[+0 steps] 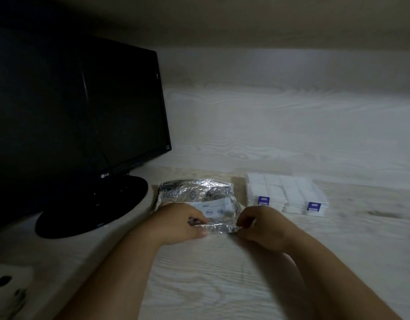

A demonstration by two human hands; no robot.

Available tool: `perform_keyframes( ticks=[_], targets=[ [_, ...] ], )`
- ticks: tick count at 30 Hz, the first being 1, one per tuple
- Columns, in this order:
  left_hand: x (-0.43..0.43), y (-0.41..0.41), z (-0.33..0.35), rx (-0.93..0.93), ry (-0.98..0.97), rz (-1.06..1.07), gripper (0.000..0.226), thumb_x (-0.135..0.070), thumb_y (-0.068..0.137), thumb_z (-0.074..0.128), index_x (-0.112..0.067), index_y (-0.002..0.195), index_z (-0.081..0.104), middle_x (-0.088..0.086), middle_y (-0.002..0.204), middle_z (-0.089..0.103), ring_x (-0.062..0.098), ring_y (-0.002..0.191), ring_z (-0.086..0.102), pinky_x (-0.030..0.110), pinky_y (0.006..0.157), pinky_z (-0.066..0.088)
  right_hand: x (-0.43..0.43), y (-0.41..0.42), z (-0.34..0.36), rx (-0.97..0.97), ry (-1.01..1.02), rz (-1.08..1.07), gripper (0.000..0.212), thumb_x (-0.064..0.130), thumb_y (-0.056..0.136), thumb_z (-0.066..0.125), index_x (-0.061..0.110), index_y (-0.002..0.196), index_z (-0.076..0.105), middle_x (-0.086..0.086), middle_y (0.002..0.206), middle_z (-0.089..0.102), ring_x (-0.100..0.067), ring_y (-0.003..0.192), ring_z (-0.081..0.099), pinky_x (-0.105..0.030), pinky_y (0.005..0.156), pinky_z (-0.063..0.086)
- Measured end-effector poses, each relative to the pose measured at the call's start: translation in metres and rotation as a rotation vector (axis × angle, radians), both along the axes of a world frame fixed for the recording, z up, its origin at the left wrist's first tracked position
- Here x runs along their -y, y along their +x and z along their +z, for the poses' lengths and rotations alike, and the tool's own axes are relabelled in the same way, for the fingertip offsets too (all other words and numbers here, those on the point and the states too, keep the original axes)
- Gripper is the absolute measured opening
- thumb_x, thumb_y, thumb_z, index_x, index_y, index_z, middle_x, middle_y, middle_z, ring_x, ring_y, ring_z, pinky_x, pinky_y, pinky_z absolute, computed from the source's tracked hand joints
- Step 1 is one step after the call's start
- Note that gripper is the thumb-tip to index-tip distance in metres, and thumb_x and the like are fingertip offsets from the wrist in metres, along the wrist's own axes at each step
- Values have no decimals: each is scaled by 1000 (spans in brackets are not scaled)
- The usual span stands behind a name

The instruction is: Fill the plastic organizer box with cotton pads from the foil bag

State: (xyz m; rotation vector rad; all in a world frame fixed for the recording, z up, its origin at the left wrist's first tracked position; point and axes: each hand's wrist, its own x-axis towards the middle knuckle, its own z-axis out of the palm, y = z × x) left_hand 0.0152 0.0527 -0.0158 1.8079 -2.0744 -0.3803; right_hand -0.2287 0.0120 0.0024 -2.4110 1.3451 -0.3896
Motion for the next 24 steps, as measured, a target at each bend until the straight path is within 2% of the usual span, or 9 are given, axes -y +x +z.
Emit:
perform_keyframes(
  ticks=[2,6,9,11,14,18,24],
  targets=[
    [4,0,-1,64,-51,35,39,-57,76,67,-43,112,68,-18,119,62,4,110,57,26,100,44,3,2,-4,45,-60,-51,17,26,80,70,35,76,56,12,85,64,-8,81,60,-19,70,45],
    [7,-5,2,130,-274,114,26,-44,82,69,-37,107,70,-14,113,62,10,112,51,28,99,37,5,7,-9,126,-143,-127,23,17,83,65,34,72,55,12,79,62,-8,77,59,-13,61,39],
    [7,-10,3,109,-377,174,17,-28,83,69,-32,99,70,-10,104,65,14,103,56,26,88,41,6,13,-8,160,-176,-148,23,8,82,61,30,76,62,9,80,63,-9,77,57,-16,64,37],
    [9,-13,2,84,-388,198,14,-17,82,64,-29,88,65,-7,98,66,19,95,60,27,79,45,7,17,-8,164,-180,-159,22,5,83,59,23,85,71,4,91,68,-10,83,59,-15,69,37],
    [12,-14,-1,92,-366,250,19,-10,81,56,-29,82,56,-5,95,66,22,91,58,27,71,42,8,23,-9,132,-180,-142,28,3,84,56,18,96,77,0,104,71,-15,95,64,-13,75,38],
    [14,-13,-4,94,-332,295,19,-11,83,56,-27,89,64,-7,99,67,19,97,60,22,70,36,6,27,-9,97,-129,-129,32,6,84,54,20,104,75,-1,112,70,-18,102,63,-22,86,46],
    [14,-13,-3,57,-314,284,15,-22,84,58,-27,95,68,-7,101,70,15,98,62,23,79,46,5,30,-8,58,-83,-113,31,14,83,54,15,110,71,-3,117,68,-19,106,62,-29,93,48]
  ],
)
